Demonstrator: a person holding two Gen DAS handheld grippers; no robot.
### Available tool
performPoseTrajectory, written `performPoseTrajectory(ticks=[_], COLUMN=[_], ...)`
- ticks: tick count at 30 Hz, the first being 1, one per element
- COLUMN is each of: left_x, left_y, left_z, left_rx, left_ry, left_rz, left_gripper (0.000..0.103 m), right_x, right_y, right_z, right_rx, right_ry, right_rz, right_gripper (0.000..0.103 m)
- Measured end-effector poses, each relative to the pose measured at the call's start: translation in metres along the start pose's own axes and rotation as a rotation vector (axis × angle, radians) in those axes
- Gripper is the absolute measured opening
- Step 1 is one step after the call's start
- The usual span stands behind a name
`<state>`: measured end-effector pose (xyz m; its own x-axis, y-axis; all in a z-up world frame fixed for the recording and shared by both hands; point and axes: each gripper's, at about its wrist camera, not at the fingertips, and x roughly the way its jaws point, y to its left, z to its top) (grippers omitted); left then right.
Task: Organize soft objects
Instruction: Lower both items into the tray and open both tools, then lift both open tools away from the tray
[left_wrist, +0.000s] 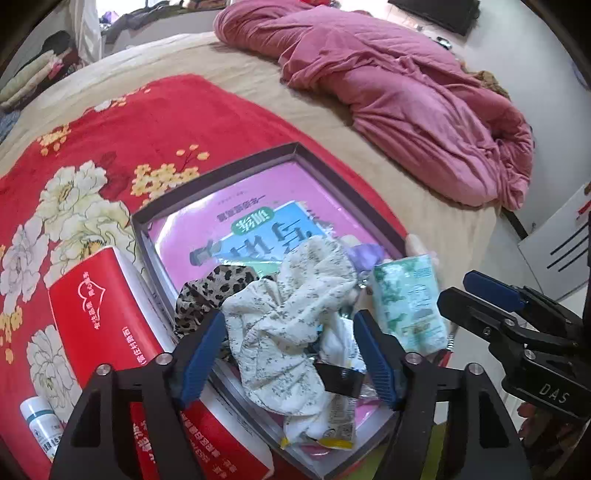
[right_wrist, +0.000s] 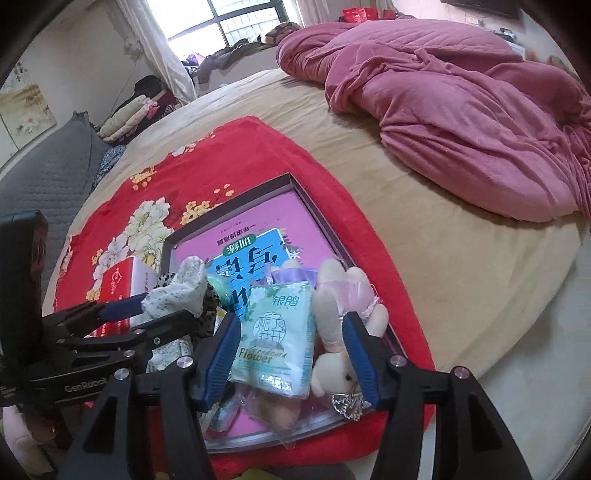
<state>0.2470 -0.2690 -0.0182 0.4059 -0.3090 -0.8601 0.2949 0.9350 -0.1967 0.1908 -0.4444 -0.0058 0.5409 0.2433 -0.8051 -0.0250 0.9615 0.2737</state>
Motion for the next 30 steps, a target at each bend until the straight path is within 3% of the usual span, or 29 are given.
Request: performPoseTrajectory(ticks=[7,18,24,30], left_x=[-0.02,-0.072,-0.101,-0.128], left_y=[-0.005,-0.003,0.002,0.011], left_z=[-0.003,-0.025,-0.051,-0.078], left_rx=[0.013,-0.002,-0.013,-0.026], left_ry=[-0.043,-0.125,-0.152,-0.181], left_rz=[-0.024,-0.003,0.006,0.023], left_gripper=[0.078,0.08,0.08,0.08], right_x=[-0.02,-0.068,-0.093,-0.105], right_y=[0.003,0.02,0.041,0.06], right_z=[0.0,-0.013,-0.035,-0.067], right_rx=[-0.001,-0.01,0.017,0.011], right_ry=[-0.038,-0.107,-0.143,-0.147], right_rz=[-0.015,-0.054,-0.055,-0.126], right_gripper=[0.059,0.069,0.075,0.082])
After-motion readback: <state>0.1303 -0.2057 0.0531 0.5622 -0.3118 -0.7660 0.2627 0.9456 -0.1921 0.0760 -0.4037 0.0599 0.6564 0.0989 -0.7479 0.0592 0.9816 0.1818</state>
